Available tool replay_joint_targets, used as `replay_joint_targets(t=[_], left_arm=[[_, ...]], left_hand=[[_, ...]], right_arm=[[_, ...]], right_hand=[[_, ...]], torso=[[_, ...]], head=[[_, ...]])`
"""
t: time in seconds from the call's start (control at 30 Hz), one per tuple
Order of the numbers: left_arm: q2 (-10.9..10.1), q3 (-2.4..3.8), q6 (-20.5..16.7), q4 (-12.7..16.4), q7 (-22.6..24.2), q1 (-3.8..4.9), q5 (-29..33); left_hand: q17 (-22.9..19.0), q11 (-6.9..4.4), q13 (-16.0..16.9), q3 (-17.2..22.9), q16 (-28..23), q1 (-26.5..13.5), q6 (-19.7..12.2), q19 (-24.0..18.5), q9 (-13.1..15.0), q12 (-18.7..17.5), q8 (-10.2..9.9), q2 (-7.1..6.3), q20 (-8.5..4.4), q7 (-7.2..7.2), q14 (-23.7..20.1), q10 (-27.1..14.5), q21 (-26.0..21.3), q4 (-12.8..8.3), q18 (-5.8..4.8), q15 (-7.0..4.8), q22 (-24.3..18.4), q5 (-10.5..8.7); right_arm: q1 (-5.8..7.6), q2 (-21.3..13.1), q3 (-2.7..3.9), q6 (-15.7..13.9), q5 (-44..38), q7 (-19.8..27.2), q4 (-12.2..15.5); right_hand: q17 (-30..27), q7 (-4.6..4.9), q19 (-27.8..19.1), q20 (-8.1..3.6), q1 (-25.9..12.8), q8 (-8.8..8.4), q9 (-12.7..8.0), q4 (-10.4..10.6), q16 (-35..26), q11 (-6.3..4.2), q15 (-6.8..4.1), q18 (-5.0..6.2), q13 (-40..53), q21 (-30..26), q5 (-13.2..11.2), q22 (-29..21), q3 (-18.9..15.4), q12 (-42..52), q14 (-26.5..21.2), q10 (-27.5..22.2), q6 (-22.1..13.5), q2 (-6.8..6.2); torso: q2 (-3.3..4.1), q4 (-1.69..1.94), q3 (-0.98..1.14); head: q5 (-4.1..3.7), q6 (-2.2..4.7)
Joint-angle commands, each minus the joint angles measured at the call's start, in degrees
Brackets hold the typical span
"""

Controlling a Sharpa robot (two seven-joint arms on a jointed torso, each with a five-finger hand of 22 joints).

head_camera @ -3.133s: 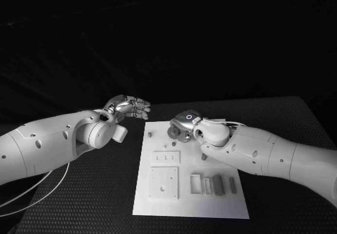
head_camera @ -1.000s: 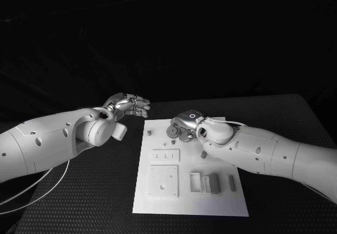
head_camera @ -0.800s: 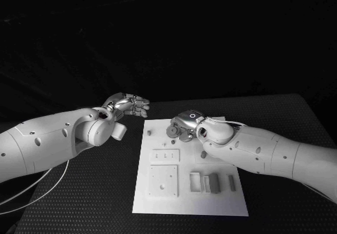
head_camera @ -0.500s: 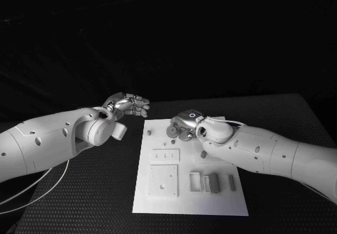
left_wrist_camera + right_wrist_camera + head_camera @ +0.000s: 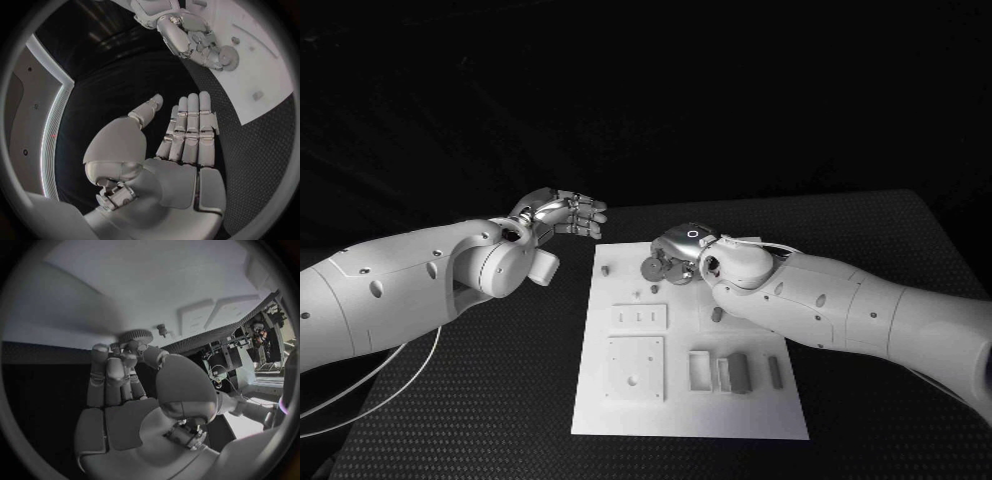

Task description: Assemble the parts on the task board

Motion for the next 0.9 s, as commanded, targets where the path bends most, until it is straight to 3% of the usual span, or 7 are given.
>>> replay_joint_targets(t=[0.03,0.43,0.6,0.8,0.9], left_arm=[[0.1,0.04,0.6,0.1,0.3,0.07,-0.1],[0.0,0.04,0.6,0.1,0.3,0.07,-0.1],[0.1,0.04,0.6,0.0,0.3,0.07,-0.1],[-0.2,0.04,0.5,-0.2,0.3,0.07,-0.1],[-0.3,0.04,0.4,-0.3,0.2,0.07,-0.1]], left_hand=[[0.1,0.15,0.1,-0.1,-0.4,-0.5,-0.2,0.3,0.1,-0.4,-0.4,0.01,-0.1,0.34,0.2,0.3,-0.4,0.4,0.85,-0.02,0.1,0.23],[0.1,0.16,0.2,-0.1,-0.5,-0.5,-0.3,0.3,0.1,-0.5,-0.5,-0.01,-0.1,0.37,0.2,0.3,-0.4,0.4,0.85,-0.02,0.1,0.23],[0.2,0.16,0.2,-0.1,-0.5,-0.5,-0.3,0.3,0.1,-0.5,-0.5,0.0,-0.1,0.38,0.2,0.3,-0.4,0.4,0.85,-0.02,0.1,0.23],[0.2,0.16,0.2,-0.1,-0.5,-0.5,-0.3,0.3,0.1,-0.5,-0.5,0.0,-0.1,0.39,0.2,0.3,-0.4,0.4,0.85,-0.02,0.1,0.23],[0.2,0.17,0.2,-0.1,-0.5,-0.5,-0.3,0.3,0.1,-0.5,-0.5,-0.02,-0.1,0.4,0.3,0.3,-0.4,0.4,0.85,-0.02,0.1,0.23]], right_arm=[[-0.24,0.4,-0.12,1.5,0.1,1.3,0.4],[-0.24,-0.4,-0.13,-0.5,-0.9,0.3,1.2],[-0.25,-0.8,-0.13,-2.9,-0.8,0.2,1.6],[-0.22,-2.8,-0.06,-10.5,1.9,1.7,4.1],[-0.15,-3.9,0.54,-11.8,4.2,3.2,5.6]], right_hand=[[0.0,2.14,-0.2,0.02,0.0,0.18,-0.1,-0.3,0.4,0.02,0.12,0.75,-0.1,0.4,-0.4,1.1,0.0,0.3,-0.1,-0.2,7.7,-1.48],[-0.1,1.85,0.2,-0.18,0.9,0.54,0.2,-0.1,0.4,-0.25,-0.12,0.75,-0.5,0.5,-0.4,1.0,-0.8,0.7,0.1,0.1,8.5,-6.84],[-0.2,1.87,0.2,-0.25,0.7,0.5,0.4,-0.7,0.4,-0.23,-0.12,0.75,-0.6,0.5,-0.5,1.0,-3.4,0.9,0.2,0.0,8.2,-7.08],[-0.3,2.18,0.2,-0.3,1.4,-0.17,0.2,-0.8,0.3,0.02,0.07,0.75,-0.8,0.4,-0.4,0.9,-3.9,0.9,0.2,0.0,7.0,-7.96],[-0.4,2.37,0.3,-0.3,1.8,-0.49,0.1,-0.8,0.2,0.2,0.23,0.75,-0.9,0.3,-0.4,0.9,-4.0,0.9,0.2,0.0,6.4,-8.26]], torso=[[0.0,0.91,0.0],[0.0,0.79,0.01],[-0.03,0.8,0.03],[-0.05,0.75,0.11],[-0.06,0.65,0.15]], head=[[0.06,-0.1],[0.22,-0.13],[0.19,-0.04],[0.22,0.05],[0.24,0.22]])
